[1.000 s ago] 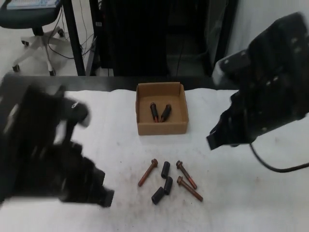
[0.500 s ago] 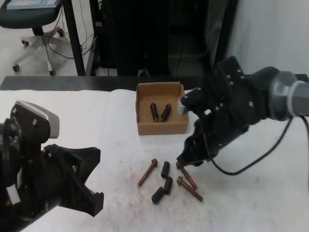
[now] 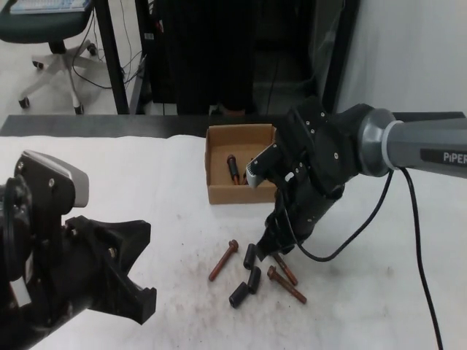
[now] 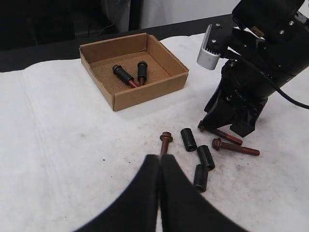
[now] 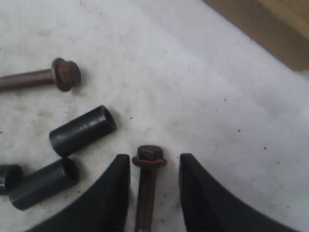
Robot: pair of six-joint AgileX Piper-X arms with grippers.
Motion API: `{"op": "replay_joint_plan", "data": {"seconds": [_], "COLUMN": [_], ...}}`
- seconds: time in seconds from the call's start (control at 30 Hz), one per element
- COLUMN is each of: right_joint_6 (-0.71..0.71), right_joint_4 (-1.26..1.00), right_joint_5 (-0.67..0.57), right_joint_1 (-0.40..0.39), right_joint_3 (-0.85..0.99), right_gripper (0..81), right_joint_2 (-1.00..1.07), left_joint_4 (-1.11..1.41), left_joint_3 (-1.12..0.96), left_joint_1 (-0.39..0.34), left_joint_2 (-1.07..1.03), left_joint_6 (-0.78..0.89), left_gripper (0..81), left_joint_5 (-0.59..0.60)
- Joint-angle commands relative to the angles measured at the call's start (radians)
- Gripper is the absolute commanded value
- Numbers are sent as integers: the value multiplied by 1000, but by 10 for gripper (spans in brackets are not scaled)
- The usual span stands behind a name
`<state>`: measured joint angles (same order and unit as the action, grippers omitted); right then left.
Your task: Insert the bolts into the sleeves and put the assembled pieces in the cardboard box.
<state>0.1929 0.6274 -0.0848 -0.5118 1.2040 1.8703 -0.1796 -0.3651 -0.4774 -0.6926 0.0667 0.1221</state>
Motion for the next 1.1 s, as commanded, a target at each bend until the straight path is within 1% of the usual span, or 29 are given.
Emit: {"op": "replay_joint_plan", "data": {"seconds": [0.0,0.3,0.67,0.9,1.07], "right_joint_6": [10,10,10,10,10], "right_joint_4": [56,81,63,7,-6], "right_joint_5": [27,27,27,27,27], "right_joint_1": [4,4,-1,-1,-1], "right_joint_3": [12,8,9,9,9], "right_gripper": [326,326,326,267,265], "right_joint_2": [0,0,56,56,56], "left_joint_4": [12,12,12,12,12], "left_joint_3": [-1,-1,-1,-1,-1], "left_joint_1": [-3,-3,-3,-3,-3], "left_joint_2": [6,6,6,6,6], "left_joint_6": [1,1,1,1,2], "left_gripper": [3,3,3,3,3], "left_joint_5": [-9,-9,-9,-9,-16]}}
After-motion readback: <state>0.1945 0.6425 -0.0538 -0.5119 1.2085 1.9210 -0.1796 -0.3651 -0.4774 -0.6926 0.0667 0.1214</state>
